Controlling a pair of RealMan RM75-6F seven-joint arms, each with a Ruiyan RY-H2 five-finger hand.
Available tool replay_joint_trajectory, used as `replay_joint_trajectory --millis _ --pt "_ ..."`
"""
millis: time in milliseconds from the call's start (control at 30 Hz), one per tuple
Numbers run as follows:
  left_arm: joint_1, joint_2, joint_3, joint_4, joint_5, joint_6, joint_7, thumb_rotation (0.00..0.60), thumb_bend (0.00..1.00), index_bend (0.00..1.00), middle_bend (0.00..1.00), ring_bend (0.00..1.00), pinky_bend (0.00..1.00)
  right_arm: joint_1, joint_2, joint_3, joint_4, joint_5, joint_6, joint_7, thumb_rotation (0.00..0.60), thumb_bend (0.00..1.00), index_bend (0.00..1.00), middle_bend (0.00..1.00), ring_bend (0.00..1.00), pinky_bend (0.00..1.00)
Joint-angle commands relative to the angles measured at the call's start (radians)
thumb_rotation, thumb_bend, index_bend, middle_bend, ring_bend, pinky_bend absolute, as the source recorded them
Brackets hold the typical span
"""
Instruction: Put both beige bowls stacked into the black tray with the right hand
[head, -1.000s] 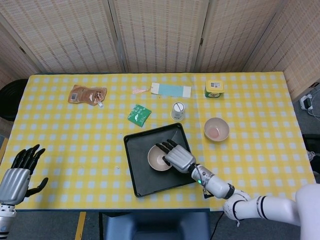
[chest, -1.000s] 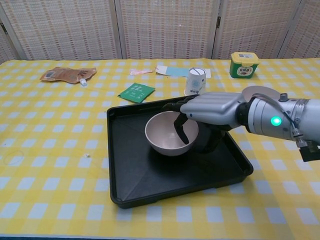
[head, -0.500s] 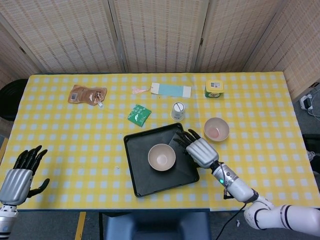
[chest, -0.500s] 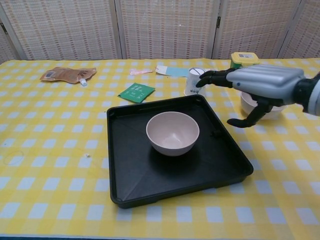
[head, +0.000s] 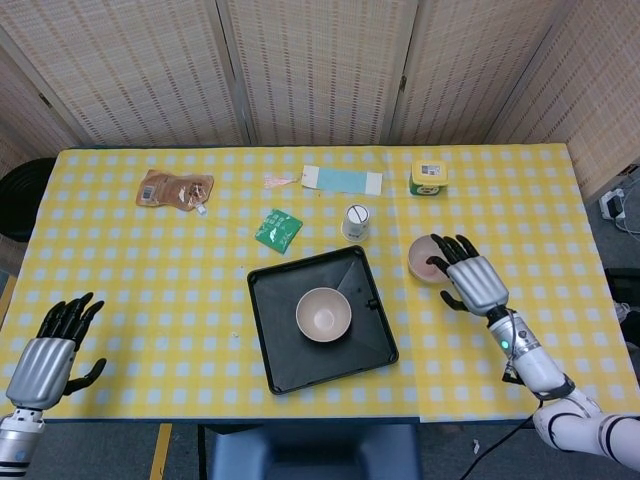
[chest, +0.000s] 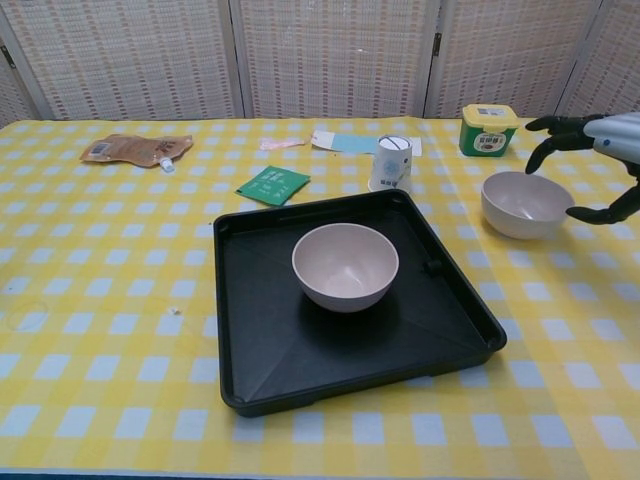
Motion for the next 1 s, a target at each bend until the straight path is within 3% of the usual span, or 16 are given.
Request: replay_joint_trajectory --millis 33,600,1000 --pt "0.0 0.001 -0.001 0.001 -0.001 0.002 -0.002 0.6 0.36 0.0 0.0 0.0 0.0 0.016 -0.05 0.018 0.077 0.025 -0.043 0.007 0.6 0.41 0.35 0.0 0.0 0.0" --pt "-0.004 -0.002 -0.004 0.007 -0.014 -0.008 -0.003 0.6 0.36 0.0 0.0 0.0 0.0 0.05 -0.204 0.041 0.31 0.05 -0.13 0.04 0.6 0.41 0.49 0.0 0.0 0.0" --pt "-0.002 -0.003 -0.007 0.013 -0.015 0.0 -0.001 0.6 0.36 0.0 0.0 0.0 0.0 0.052 -0.25 0.041 0.373 0.016 -0.107 0.062 0.6 0.42 0.62 0.0 0.0 0.0"
